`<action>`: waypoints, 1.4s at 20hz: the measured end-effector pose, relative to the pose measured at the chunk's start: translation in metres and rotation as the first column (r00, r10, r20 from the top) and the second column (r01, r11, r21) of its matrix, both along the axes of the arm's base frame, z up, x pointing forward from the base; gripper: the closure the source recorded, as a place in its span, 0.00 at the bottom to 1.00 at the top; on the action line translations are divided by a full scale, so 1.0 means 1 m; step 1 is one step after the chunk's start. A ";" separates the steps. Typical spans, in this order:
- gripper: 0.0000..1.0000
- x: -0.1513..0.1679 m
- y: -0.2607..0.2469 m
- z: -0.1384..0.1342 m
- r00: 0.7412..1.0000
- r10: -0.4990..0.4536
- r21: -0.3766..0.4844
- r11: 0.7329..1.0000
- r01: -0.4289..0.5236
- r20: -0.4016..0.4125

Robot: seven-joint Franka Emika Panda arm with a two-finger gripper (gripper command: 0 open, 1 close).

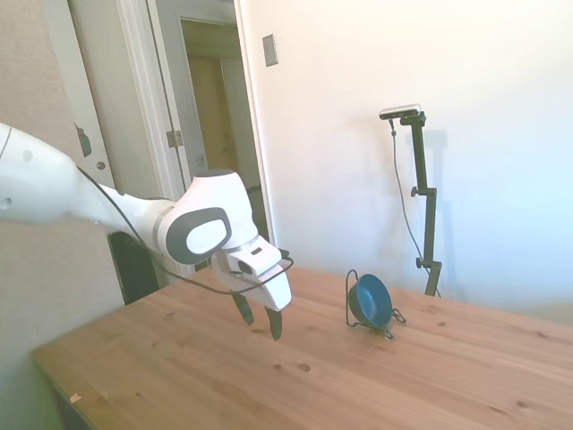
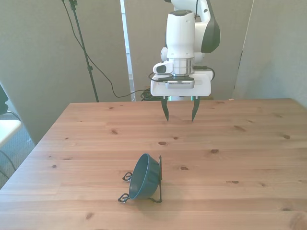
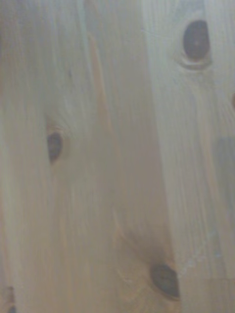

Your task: Unload the bowl

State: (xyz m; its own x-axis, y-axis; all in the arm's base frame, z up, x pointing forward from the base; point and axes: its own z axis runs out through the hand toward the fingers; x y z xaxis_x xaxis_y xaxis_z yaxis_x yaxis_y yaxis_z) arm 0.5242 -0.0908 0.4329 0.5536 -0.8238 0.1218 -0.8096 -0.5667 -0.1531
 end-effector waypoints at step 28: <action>0.00 0.119 -0.132 0.027 0.960 0.239 -0.064 0.971 -0.232 0.145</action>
